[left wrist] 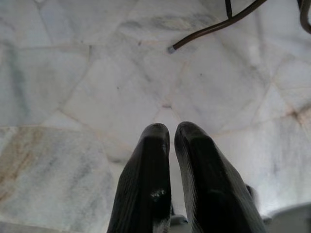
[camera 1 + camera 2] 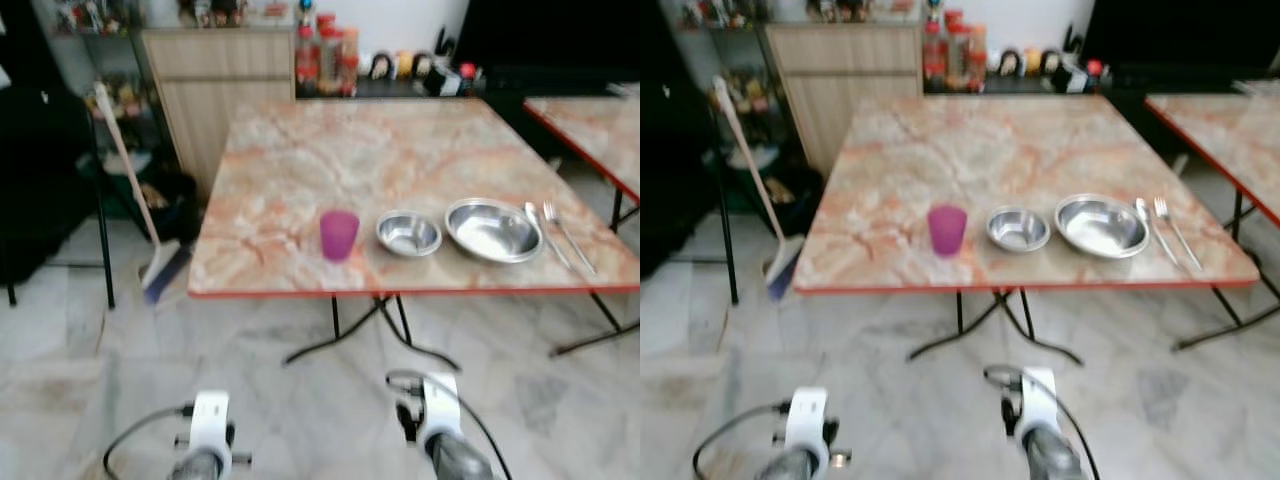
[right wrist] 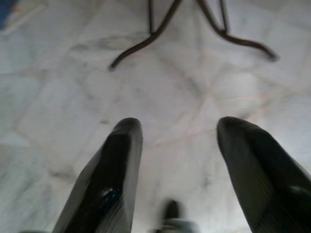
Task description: Setting the table
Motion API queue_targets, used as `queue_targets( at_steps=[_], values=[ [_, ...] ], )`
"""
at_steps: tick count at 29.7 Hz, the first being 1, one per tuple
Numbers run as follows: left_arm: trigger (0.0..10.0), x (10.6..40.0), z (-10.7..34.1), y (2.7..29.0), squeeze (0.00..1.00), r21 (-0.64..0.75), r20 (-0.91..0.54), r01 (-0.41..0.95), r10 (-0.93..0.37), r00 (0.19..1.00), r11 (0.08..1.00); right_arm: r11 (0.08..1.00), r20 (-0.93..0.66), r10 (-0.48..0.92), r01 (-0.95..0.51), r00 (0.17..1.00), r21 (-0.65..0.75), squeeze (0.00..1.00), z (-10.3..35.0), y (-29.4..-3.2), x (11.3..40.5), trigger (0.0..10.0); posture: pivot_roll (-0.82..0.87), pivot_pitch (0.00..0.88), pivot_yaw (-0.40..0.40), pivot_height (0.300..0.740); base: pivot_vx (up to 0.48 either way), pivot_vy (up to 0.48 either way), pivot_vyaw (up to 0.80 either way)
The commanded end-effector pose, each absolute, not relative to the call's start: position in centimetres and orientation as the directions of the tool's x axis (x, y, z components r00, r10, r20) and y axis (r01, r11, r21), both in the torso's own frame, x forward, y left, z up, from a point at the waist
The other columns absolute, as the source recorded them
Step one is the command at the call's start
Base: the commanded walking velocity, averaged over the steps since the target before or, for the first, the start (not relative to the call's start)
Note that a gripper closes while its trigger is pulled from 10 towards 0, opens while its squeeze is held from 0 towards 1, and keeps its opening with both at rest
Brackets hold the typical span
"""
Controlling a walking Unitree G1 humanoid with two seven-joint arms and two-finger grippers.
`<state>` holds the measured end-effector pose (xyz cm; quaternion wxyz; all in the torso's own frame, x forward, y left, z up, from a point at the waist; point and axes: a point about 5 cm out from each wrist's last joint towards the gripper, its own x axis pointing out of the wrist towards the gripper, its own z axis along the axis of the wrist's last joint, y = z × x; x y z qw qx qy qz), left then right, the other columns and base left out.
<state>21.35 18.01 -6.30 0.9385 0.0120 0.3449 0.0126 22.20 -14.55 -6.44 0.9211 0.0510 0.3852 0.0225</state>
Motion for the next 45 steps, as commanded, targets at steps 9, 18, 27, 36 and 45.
queue_targets(
  at_steps=[9, 18, 27, 36, 45],
  values=[
    [10.0, 21.4, -6.4, 17.0, 0.0, 0.017, -0.656, 0.015, -0.001, 0.755, 1.0, 0.995, -0.702, 0.066, 0.005, 0.709, 0.098, 0.0, -6.2, -15.2, 22.5, 10.0, 0.07, 0.0, 0.007, 0.74, 0.0, -0.347, 0.0],
    [10.0, 21.2, -6.5, 16.8, 0.0, 0.013, -0.659, 0.025, -0.01, 0.752, 1.0, 0.995, -0.705, 0.068, -0.001, 0.706, 0.096, 0.0, -6.4, -15.3, 22.2, 10.0, 0.06, 0.0, 0.003, 0.74, 0.0, -0.349, 0.0],
    [10.0, 21.4, -6.4, 16.9, 0.0, 0.011, -0.657, 0.026, -0.012, 0.754, 1.0, 0.996, -0.702, 0.068, -0.002, 0.709, 0.094, 0.0, -6.3, -15.4, 22.4, 10.0, 0.06, 0.0, 0.001, 0.74, 0.0, -0.347, 0.0],
    [10.0, 22.0, -6.1, 16.9, 0.0, 0.005, -0.645, 0.018, -0.011, 0.764, 1.0, 0.995, -0.693, 0.07, 0.001, 0.718, 0.101, 0.0, -6.1, -15.3, 22.7, 10.0, 0.07, 0.0, 0.001, 0.74, 0.0, -0.07, 0.0],
    [10.0, 24.8, -3.6, 17.5, 1.0, -0.068, -0.487, -0.06, 0.019, 0.873, 0.996, 0.99, -0.63, 0.056, 0.039, 0.774, 0.135, 1.0, -5.3, -15.5, 23.7, 10.0, 0.09, 0.0, 0.006, 0.74, 0.0, 0.0, 0.0]
  ],
)
